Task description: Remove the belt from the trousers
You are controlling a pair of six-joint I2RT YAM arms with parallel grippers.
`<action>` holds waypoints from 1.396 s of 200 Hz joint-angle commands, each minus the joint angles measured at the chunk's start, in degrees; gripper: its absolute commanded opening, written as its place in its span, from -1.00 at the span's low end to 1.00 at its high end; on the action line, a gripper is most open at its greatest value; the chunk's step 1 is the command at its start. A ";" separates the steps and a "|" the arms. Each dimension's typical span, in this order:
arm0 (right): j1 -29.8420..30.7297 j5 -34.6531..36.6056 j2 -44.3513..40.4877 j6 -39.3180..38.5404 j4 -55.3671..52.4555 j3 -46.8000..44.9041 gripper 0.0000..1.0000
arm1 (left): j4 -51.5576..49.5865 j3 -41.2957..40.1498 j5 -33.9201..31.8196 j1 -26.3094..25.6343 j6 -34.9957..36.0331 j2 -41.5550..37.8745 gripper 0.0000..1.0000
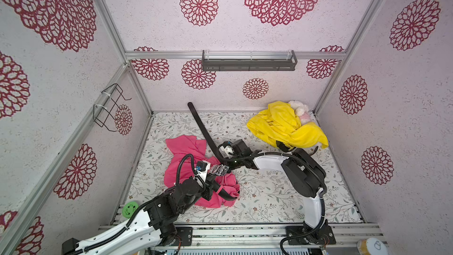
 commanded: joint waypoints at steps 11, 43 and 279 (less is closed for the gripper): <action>-10.80 14.46 -12.71 -4.43 -12.87 1.42 -1.00 | -1.41 4.67 -4.36 2.81 5.97 -2.83 -1.00; -15.78 21.36 -20.38 -9.66 -30.38 6.53 -1.00 | 1.07 8.51 -2.38 9.70 8.40 2.66 -1.00; 1.58 14.93 -28.14 1.79 -4.04 -24.08 0.66 | 8.99 2.27 9.56 17.48 4.33 7.66 -1.00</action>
